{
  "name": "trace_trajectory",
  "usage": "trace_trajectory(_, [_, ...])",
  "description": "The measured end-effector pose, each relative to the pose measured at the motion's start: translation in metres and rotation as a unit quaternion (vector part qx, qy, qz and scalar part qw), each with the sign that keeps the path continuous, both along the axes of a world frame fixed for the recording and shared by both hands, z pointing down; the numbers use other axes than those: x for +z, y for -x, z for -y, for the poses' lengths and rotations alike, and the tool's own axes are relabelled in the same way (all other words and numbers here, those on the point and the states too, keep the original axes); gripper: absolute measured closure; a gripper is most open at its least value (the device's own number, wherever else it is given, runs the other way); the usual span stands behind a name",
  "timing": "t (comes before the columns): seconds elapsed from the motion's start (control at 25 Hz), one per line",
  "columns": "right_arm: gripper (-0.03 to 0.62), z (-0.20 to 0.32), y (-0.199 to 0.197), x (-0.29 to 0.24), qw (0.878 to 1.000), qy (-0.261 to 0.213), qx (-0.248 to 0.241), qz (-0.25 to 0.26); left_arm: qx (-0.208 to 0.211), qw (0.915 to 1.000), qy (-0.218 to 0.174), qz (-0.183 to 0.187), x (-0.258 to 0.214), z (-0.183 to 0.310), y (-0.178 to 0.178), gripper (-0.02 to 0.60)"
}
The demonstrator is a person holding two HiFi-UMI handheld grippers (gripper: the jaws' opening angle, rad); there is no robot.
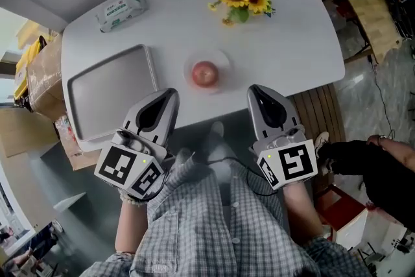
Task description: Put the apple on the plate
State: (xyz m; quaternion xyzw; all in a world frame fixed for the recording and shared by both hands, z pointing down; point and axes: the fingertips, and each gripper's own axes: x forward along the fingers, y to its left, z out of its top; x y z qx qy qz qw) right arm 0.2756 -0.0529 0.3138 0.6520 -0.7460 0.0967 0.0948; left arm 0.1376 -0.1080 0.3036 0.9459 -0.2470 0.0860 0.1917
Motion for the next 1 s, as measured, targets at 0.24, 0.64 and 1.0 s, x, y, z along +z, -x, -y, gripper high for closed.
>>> trace_trajectory(0.24, [0.570,0.018,-0.011,0.034,0.998,0.042,-0.035,0.010,-0.030,0.9981,0.044,0.033,0.032,0.009,-0.005,0.574])
trace_trajectory(0.64, [0.569,0.050,-0.027,0.072,0.994,0.101,-0.035,0.000,-0.078,0.9876,0.125,0.055,0.093,0.042,0.001,0.572])
trace_trajectory(1.0, [0.569,0.070,-0.031,0.120,0.985,0.165,-0.035,-0.026,-0.093,0.9765,0.171,0.093,0.139,0.061,-0.003,0.572])
